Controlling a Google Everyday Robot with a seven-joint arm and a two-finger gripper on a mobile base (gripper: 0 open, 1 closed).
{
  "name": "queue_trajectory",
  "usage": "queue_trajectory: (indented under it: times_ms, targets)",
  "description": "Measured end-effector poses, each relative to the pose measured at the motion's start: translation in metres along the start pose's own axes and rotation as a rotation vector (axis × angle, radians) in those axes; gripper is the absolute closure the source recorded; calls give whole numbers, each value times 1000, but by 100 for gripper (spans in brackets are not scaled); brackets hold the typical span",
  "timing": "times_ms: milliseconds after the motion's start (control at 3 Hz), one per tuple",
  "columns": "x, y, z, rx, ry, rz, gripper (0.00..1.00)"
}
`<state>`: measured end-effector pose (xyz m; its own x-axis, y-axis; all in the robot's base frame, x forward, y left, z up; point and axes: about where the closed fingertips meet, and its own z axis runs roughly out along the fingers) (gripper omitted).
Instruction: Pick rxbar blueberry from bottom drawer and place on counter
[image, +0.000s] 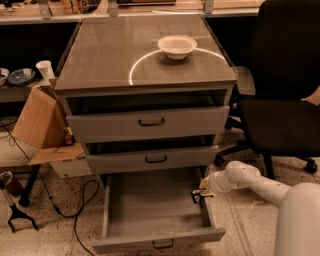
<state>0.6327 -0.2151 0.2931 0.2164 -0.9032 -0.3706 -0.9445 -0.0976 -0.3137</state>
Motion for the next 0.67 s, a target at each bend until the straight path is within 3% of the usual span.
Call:
queue_trajectory:
  times_ms: [667]
  targets:
    - [20,-7,-133,34,49,13,100]
